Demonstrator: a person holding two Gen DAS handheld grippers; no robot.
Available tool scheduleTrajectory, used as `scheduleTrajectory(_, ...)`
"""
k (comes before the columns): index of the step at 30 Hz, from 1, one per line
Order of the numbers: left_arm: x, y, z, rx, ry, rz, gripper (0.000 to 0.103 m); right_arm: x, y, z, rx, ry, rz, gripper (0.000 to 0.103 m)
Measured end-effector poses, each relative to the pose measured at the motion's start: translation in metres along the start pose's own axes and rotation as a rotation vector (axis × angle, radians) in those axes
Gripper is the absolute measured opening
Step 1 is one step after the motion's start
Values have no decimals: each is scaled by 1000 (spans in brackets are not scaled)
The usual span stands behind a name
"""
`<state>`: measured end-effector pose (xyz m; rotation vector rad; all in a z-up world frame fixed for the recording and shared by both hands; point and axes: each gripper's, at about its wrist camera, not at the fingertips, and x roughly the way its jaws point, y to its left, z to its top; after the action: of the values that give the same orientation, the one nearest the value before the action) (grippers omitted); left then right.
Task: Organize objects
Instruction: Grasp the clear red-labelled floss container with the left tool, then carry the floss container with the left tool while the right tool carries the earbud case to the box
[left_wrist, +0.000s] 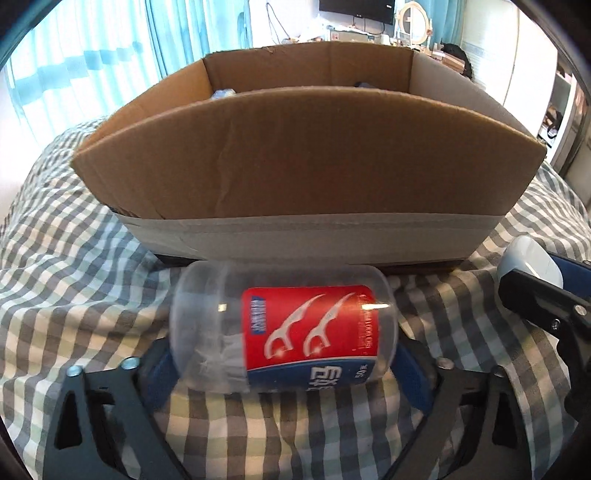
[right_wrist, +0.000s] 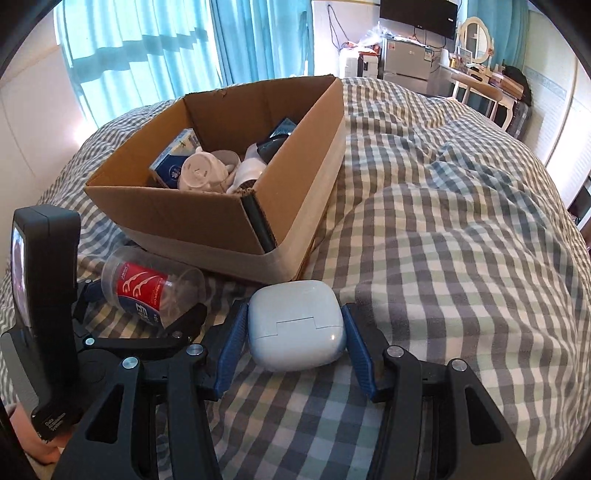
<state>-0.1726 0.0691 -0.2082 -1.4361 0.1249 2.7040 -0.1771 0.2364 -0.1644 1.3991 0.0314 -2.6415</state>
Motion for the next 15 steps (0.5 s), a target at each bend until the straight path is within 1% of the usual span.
scheduleTrajectory(2, -3, 4, -1, -19, 3, -10, 93, -1, 0, -1, -1, -2, -3, 52)
scheduleTrajectory(5, -11, 9, -3, -38, 12, -1, 92, -3, 2, -3, -12, -10, -11, 52)
scheduleTrajectory(11, -44, 16, -10, -41, -10, -21, 92, -20, 8, -7, -18, -40, -19, 52)
scheduleTrajectory(15, -70, 28, -15, -70, -28, -39, 91, -36, 13, -11, -13, -60, -10, 52)
